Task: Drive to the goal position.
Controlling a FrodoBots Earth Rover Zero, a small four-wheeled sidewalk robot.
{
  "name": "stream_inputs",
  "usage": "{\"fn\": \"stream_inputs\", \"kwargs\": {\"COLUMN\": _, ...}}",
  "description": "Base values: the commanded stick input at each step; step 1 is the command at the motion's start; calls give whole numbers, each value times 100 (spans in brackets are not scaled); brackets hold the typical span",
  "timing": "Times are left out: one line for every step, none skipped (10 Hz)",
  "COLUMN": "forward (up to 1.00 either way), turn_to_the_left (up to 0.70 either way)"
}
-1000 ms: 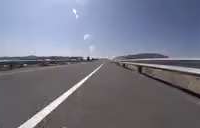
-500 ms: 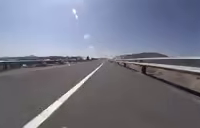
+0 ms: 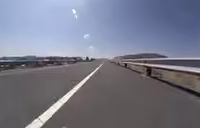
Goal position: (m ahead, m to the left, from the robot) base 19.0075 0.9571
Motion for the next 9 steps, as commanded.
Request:
{"fn": "stream_inputs", "kwargs": {"forward": 100, "turn_to_the_left": 0}}
{"fn": "stream_inputs", "kwargs": {"forward": 100, "turn_to_the_left": 0}}
{"fn": "stream_inputs", "kwargs": {"forward": 100, "turn_to_the_left": 0}}
{"fn": "stream_inputs", "kwargs": {"forward": 100, "turn_to_the_left": 0}}
{"fn": "stream_inputs", "kwargs": {"forward": 100, "turn_to_the_left": 0}}
{"fn": "stream_inputs", "kwargs": {"forward": 100, "turn_to_the_left": 0}}
{"fn": "stream_inputs", "kwargs": {"forward": 100, "turn_to_the_left": 0}}
{"fn": "stream_inputs", "kwargs": {"forward": 100, "turn_to_the_left": 0}}
{"fn": "stream_inputs", "kwargs": {"forward": 100, "turn_to_the_left": 0}}
